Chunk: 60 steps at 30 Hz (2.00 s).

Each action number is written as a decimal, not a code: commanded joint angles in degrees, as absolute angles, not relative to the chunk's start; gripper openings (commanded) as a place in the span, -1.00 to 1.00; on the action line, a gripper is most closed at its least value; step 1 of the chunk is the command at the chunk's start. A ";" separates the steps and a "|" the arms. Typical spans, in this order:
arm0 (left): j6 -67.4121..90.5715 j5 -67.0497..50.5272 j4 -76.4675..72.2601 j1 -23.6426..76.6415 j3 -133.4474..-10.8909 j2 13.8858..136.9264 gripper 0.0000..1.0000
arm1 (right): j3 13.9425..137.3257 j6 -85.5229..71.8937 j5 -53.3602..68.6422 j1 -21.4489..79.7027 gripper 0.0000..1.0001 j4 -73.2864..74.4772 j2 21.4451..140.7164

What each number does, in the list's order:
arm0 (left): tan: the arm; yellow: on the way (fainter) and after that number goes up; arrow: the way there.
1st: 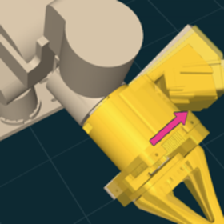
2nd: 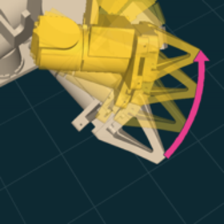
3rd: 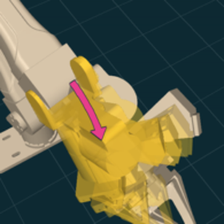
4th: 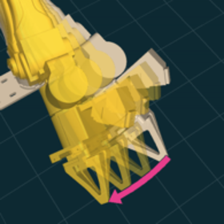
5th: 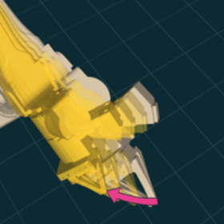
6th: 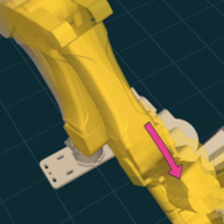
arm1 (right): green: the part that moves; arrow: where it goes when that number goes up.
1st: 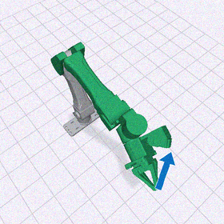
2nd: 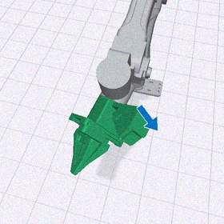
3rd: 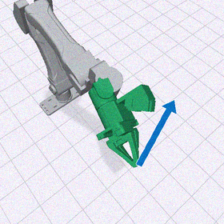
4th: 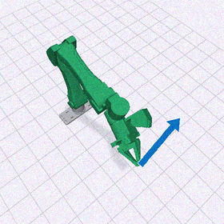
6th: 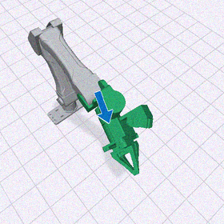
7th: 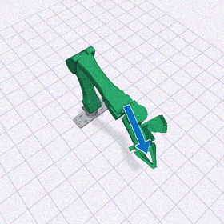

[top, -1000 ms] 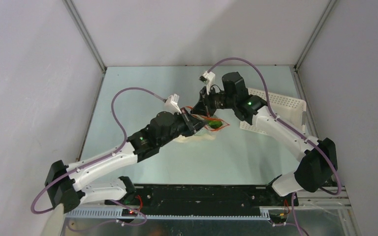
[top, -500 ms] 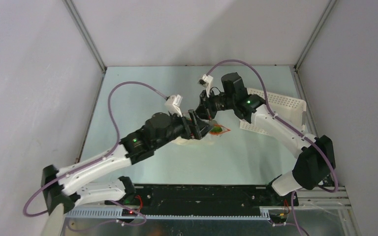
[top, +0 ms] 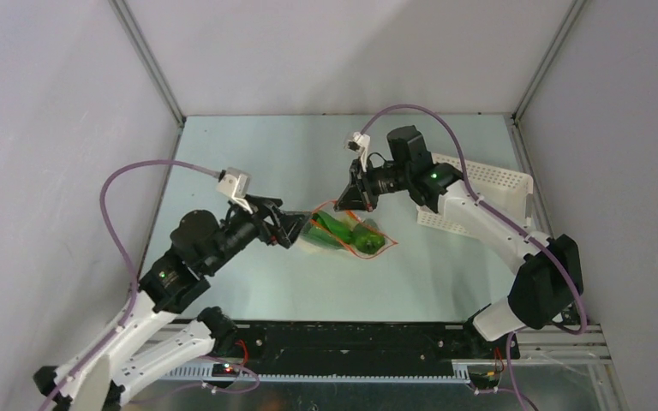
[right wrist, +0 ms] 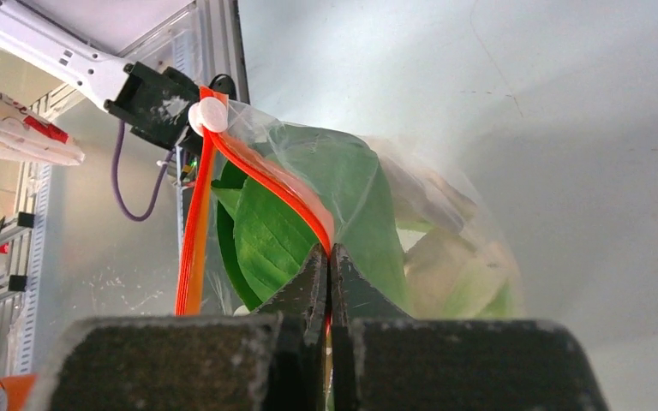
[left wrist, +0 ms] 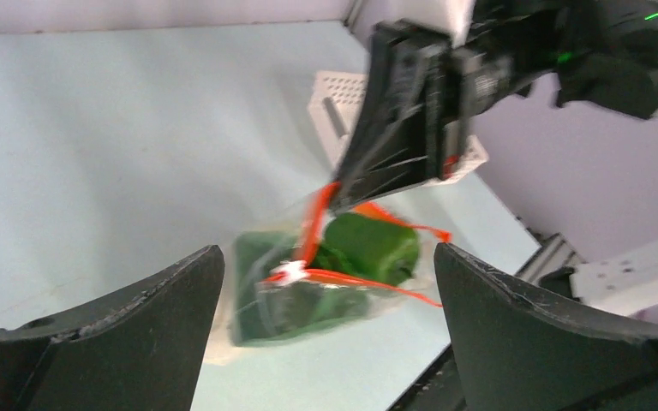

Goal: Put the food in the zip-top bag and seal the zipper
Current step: Adjust the zipper food storage bag at the center of the board.

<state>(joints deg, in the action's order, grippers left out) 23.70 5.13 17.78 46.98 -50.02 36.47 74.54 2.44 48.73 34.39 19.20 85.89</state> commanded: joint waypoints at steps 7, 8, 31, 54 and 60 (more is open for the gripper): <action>8.78 -29.57 -2.32 31.01 -35.85 36.01 0.99 | 77.35 2.45 62.00 29.41 -1.00 17.42 87.92; 8.57 -34.02 -3.93 28.93 -35.28 36.02 0.99 | 77.52 2.37 62.29 28.99 -1.00 17.69 88.08; -2.03 -66.95 -10.33 12.33 -36.23 52.20 0.64 | 87.28 12.32 66.50 29.93 -1.00 32.49 94.68; -5.64 -67.89 -7.25 17.97 -38.97 55.92 -0.52 | 91.20 11.78 64.90 30.94 -1.00 34.19 98.07; -1.11 -63.09 -8.11 21.86 -38.86 52.93 -0.99 | 90.68 10.62 59.01 30.63 -0.99 33.97 97.32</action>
